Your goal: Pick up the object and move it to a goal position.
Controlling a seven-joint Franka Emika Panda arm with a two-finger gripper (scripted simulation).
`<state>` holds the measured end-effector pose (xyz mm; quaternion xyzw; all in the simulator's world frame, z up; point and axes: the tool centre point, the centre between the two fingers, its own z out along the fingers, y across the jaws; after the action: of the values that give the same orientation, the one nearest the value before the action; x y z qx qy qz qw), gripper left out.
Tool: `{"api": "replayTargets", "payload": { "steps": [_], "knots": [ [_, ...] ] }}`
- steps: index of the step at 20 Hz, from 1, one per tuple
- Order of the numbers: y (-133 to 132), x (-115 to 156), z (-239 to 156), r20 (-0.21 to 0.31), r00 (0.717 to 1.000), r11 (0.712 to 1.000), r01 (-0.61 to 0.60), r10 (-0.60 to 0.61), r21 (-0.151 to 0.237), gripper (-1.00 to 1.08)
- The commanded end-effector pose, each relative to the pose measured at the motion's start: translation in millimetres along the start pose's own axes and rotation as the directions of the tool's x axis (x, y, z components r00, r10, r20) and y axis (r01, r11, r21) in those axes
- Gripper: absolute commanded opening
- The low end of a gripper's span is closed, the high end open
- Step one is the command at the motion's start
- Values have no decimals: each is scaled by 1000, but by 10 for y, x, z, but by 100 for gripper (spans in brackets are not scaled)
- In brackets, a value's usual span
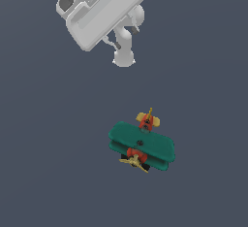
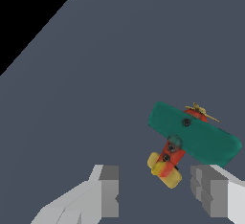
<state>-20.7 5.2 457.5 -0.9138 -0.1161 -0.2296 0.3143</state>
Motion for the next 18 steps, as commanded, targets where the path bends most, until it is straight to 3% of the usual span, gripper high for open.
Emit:
{"api": "replayTargets", "payload": {
  "steps": [1, 18],
  "knots": [
    [-57, 63, -121, -33, 999, 1000, 19, -19, 10, 28],
    [-270, 359, -888, -250, 964, 989, 120, -94, 89, 28]
  ]
}}
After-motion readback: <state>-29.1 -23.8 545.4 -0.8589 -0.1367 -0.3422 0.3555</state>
